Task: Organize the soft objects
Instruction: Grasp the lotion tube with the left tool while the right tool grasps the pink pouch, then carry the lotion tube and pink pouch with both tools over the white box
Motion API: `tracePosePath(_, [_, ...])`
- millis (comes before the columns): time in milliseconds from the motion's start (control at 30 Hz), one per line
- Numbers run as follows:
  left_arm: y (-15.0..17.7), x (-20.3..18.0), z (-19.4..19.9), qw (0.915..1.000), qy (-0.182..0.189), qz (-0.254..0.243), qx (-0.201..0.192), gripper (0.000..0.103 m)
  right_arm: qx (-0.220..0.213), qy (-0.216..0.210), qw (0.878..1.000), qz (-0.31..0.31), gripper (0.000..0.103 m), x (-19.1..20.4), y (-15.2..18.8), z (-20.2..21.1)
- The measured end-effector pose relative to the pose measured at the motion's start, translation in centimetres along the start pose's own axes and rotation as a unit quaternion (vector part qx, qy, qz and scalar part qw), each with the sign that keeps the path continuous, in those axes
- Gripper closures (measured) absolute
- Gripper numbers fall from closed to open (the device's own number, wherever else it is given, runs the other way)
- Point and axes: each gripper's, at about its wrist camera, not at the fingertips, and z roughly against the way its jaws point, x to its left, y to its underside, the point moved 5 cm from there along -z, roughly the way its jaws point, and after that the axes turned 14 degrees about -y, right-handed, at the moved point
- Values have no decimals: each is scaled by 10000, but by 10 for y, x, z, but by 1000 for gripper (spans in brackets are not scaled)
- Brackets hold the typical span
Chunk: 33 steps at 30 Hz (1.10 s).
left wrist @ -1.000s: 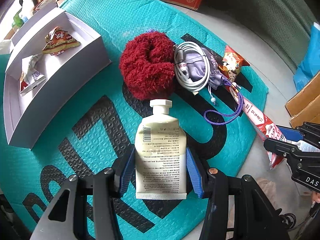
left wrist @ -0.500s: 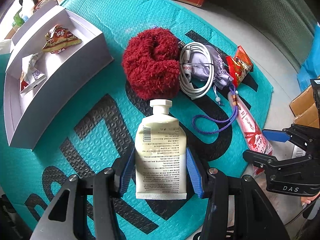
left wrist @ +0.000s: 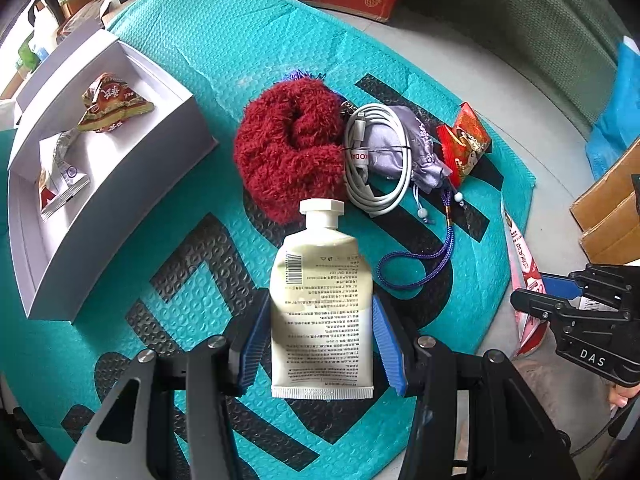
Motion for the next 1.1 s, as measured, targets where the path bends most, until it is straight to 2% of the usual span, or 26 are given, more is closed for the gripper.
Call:
tracePosePath(67, [-2, -2, 1, 10000, 45, -6, -14, 54, -31, -25, 10000, -7, 77, -5, -3, 10])
tracePosePath(300, [-2, 4, 4, 9999, 125, 66, -50, 54, -85, -137, 9997, 162, 77, 13, -12, 28])
tracePosePath(767, [10, 62, 5, 9970, -98, 765, 32, 54, 181, -550, 9947, 848, 77, 74, -37, -6])
tracePosePath(1100, [29, 107, 3, 9902, -339, 1347, 174, 54, 539, -864, 9834, 1499, 77, 118, -47, -30])
